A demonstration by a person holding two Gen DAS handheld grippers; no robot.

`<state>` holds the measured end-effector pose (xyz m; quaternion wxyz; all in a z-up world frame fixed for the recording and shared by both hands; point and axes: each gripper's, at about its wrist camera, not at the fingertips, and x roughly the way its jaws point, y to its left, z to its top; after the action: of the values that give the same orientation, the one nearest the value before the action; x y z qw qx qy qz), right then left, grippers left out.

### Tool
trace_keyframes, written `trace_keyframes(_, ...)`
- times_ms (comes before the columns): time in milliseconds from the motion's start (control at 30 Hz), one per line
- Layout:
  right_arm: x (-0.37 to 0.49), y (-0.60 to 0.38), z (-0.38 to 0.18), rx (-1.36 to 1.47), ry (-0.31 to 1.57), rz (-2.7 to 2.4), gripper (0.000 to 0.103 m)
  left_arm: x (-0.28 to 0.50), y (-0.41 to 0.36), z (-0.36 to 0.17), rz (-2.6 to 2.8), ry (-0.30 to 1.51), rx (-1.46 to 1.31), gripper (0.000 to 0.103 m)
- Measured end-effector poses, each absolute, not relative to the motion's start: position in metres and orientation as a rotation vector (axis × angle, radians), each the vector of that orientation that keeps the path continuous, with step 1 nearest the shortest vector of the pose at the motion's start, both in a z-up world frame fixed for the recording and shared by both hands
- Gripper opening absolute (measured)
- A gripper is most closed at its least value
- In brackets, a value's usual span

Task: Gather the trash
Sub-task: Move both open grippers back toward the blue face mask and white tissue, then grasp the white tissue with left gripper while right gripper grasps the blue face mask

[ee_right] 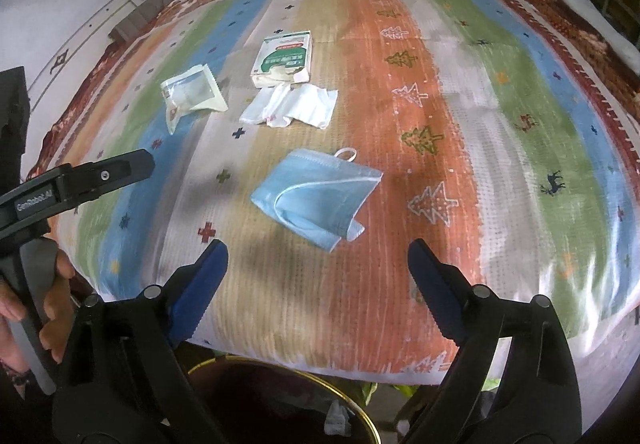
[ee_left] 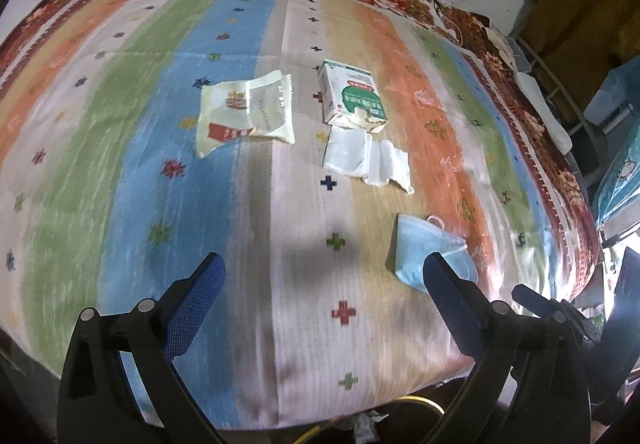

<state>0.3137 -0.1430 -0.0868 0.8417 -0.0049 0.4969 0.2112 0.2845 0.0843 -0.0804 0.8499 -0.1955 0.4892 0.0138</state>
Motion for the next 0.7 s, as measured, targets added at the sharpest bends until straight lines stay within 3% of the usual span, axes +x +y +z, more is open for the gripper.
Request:
trace_keyframes(433, 0.354, -0.148, -0.110, 0.101, 1.131, 0.418, 0.072, 0.326, 0.086, -0.092, -0.005, 1.046, -0.419, 0.096)
trace_keyframes(700, 0.370, -0.151, -0.130, 0.157, 1.198, 0.403, 0.048, 0.356, 0.082, -0.104, -0.037, 1.034, -0.441, 0.094)
